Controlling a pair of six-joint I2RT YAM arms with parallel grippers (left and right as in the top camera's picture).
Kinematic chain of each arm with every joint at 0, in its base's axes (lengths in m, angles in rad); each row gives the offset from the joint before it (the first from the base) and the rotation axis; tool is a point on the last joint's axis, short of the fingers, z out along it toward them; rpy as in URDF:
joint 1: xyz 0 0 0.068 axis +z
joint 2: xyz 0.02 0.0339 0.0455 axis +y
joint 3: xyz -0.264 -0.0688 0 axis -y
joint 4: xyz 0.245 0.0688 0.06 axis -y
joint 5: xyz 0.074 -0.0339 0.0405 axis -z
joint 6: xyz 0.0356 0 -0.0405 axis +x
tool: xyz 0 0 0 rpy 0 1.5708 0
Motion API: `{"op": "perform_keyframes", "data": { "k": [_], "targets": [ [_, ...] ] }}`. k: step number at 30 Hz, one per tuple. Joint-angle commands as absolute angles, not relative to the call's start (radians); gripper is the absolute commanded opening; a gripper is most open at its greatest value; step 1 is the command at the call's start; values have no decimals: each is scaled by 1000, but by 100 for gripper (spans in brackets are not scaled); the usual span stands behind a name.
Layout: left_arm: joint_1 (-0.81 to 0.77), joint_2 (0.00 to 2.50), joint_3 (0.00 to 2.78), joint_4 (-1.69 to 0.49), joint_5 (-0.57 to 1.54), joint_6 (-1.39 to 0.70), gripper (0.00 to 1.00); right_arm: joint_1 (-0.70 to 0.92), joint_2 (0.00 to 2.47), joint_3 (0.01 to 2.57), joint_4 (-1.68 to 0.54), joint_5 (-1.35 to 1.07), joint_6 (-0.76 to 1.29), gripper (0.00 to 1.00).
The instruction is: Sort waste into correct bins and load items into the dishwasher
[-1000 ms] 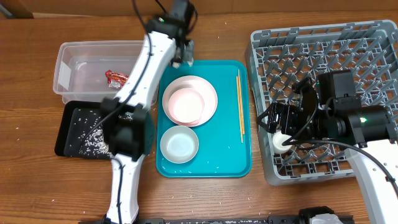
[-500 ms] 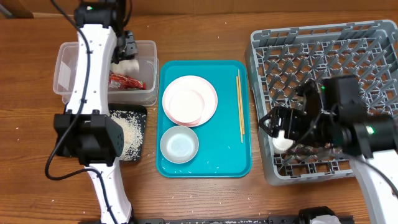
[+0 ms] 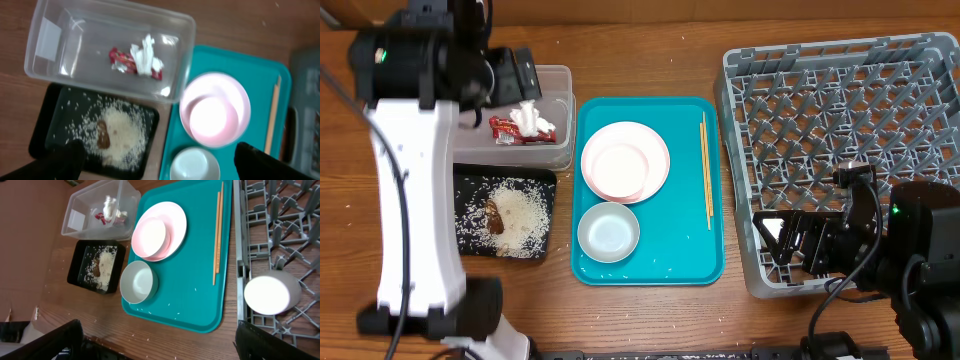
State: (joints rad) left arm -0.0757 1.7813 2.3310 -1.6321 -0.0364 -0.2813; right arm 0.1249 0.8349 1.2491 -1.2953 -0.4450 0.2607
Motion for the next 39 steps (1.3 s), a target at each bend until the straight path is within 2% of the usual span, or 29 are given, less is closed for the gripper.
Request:
{"op": "perform_keyframes", "data": {
  "k": [1,8,9,10,11,19,34,39],
  "targets": [
    [-136,1700,2341,-1690,-10,-250,92,124,831,1264,-1295,-443,253,99],
    [-236,1461,2322,-1690,-17,-251,92,124,831,1264,-1296,-443,254,100],
    [-241,1420,2317,-1690,-19,-258,92,124,831,1264,-1296,-443,254,100],
    [-243,1386,2310,-1690,-20,-258,98,124,831,1264,-1296,-443,254,100],
    [-243,1346,2296,-1690,-27,-258,100,124,831,1264,-1296,-443,254,100],
    [-243,1094,2095,-1689,-15,-248,100,124,832,1264,-1296,-443,254,100],
    [-243,1053,2082,-1689,0,-246,100,124,832,1264,-1296,-443,254,100],
    [-228,1022,2078,-1669,-90,-194,100,124,832,1264,-1296,-443,254,100]
  ]
}}
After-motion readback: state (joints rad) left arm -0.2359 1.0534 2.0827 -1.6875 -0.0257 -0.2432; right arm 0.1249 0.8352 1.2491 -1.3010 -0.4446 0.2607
